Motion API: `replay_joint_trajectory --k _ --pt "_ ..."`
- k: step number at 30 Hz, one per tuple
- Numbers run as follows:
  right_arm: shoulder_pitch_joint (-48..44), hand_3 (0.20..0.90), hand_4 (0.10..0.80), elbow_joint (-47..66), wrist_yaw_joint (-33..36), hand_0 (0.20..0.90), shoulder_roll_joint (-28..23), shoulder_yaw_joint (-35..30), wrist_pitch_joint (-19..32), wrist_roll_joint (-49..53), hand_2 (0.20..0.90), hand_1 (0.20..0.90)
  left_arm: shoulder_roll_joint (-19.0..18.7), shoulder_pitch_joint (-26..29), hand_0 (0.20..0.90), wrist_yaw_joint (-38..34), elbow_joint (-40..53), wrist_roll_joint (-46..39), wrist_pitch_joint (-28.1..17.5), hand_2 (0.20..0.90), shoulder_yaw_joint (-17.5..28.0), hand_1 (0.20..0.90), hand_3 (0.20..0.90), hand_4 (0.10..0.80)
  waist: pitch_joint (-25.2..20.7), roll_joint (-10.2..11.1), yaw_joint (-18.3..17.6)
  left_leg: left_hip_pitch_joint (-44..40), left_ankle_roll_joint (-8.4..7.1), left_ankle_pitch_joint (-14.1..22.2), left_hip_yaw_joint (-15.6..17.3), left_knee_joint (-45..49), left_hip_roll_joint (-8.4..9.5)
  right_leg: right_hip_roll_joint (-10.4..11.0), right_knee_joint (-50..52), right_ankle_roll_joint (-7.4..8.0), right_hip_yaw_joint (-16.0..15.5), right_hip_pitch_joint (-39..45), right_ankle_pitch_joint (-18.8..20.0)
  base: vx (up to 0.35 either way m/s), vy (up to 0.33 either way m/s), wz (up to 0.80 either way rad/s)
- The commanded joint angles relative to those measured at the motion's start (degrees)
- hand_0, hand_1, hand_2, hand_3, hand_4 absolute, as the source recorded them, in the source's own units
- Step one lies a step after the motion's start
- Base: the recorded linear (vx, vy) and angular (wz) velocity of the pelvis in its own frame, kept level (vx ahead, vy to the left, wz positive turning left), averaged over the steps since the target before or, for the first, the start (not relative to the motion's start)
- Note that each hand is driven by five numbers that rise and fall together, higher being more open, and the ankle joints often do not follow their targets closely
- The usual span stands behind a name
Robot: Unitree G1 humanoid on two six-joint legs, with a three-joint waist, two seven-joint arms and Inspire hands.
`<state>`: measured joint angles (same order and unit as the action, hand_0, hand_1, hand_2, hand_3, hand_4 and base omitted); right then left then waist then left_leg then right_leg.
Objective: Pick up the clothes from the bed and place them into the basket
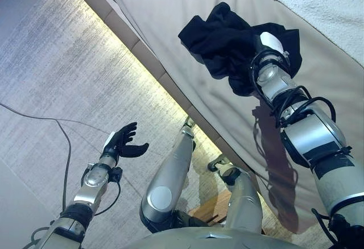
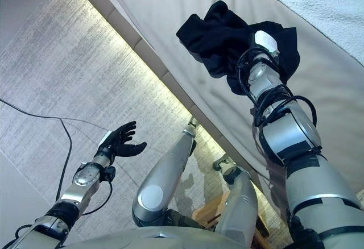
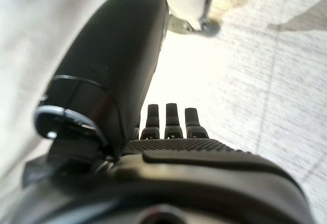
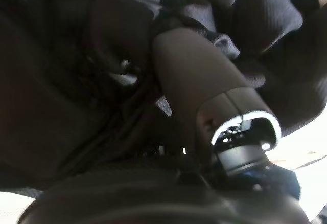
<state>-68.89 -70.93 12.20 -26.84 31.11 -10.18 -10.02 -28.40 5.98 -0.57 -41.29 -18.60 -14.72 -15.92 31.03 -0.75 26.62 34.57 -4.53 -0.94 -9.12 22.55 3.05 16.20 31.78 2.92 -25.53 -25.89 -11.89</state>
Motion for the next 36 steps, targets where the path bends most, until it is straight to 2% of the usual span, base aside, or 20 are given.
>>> replay_joint_trajectory --k 1,10,13,14,20,25,27,32,36 --pt "2.64 0.200 0.100 -1.72 2.57 0.300 -4.05 -0.64 0.48 3.36 0.300 0.300 -2.15 -2.85 0.900 -0.98 1.13 -1.50 -1.34 0.900 -0.52 0.900 0.900 0.800 -1.23 -3.27 -0.04 0.40 3.69 2.66 3.47 2.15 0.39 -3.35 -2.10 0.07 0.77 4.19 2.58 0.030 -0.078 -0.01" --pt "4.90 0.200 0.100 -0.10 6.18 0.300 -6.75 -4.38 4.50 10.60 0.300 0.300 -2.81 -3.60 0.900 -2.35 2.29 0.62 -0.68 0.900 -1.71 0.900 0.900 0.800 -2.22 -0.15 -0.65 -7.86 1.95 2.35 4.51 -3.44 -1.78 -6.22 -12.38 0.53 0.29 15.31 4.59 0.037 -0.110 -0.04" --pt "7.17 0.200 0.100 1.33 4.93 0.300 -8.41 -6.09 6.85 13.93 0.300 0.300 -2.74 -5.56 0.900 -2.96 1.12 2.77 0.24 0.900 -1.40 0.900 0.900 0.800 -5.34 1.60 -1.37 -12.64 0.99 1.73 5.79 -7.95 -3.25 -8.16 -17.94 0.72 0.67 20.56 5.14 0.069 -0.051 -0.13" --pt "7.93 0.200 0.100 1.88 4.53 0.300 -9.03 -6.78 7.90 15.04 0.300 0.300 -2.61 -6.14 0.900 -3.11 0.50 3.52 0.30 0.900 -1.26 0.900 0.900 0.800 -6.25 1.75 -1.60 -13.43 1.10 -0.37 6.35 -9.73 -3.59 -8.62 -19.96 0.43 0.04 21.61 6.72 -0.004 0.008 -0.16" --pt "13.16 0.200 0.100 7.39 0.48 0.300 -10.27 -10.74 12.55 27.03 0.300 0.300 -0.78 -8.87 0.900 -3.35 -4.22 6.76 -0.02 0.900 0.56 0.900 0.900 0.800 -11.06 3.40 -4.43 -20.77 0.45 -1.47 8.69 -16.79 -4.88 -10.16 -25.87 0.94 2.48 26.39 8.22 0.044 0.025 -0.13" --pt "25.00 0.200 0.100 23.14 -5.24 0.300 -7.48 -20.35 14.67 44.55 0.300 0.300 3.23 -10.75 0.900 -3.85 -9.71 12.28 -0.30 0.900 2.02 0.900 0.900 0.800 -16.78 4.41 -9.24 -27.32 0.66 -2.13 10.71 -22.37 -5.25 -10.80 -29.21 0.97 5.07 29.09 9.54 0.084 0.043 -0.15" --pt "30.36 0.200 0.100 29.98 -6.80 0.300 -5.46 -23.66 14.82 49.65 0.300 0.300 5.15 -11.17 0.900 -3.17 -11.56 12.00 -0.73 0.900 2.32 0.900 0.900 0.800 -18.77 4.23 -11.57 -29.92 0.84 -1.93 11.68 -23.87 -5.17 -11.05 -30.37 0.90 6.37 29.85 10.19 0.058 0.046 -0.09" --pt "43.49 0.200 0.100 49.06 -7.28 0.300 1.12 -27.68 16.18 48.10 0.300 0.300 9.61 -11.75 0.900 -2.47 -15.61 9.88 -1.50 0.900 4.27 0.900 0.900 0.800 -22.20 3.39 -17.49 -34.95 1.58 -1.09 14.00 -27.17 -5.49 -11.57 -33.65 1.23 9.85 30.76 12.11 -0.005 0.019 -0.23" --pt "54.19 0.200 0.100 61.04 -10.96 0.300 3.78 -30.06 18.55 47.35 0.300 0.300 10.53 -12.02 0.900 -1.59 -15.51 12.38 -0.75 0.900 5.05 0.900 0.900 0.800 -23.78 3.05 -21.56 -36.88 1.87 -0.52 15.60 -26.99 -6.02 -12.01 -33.10 0.93 12.31 30.70 11.87 -0.043 -0.018 -0.34"
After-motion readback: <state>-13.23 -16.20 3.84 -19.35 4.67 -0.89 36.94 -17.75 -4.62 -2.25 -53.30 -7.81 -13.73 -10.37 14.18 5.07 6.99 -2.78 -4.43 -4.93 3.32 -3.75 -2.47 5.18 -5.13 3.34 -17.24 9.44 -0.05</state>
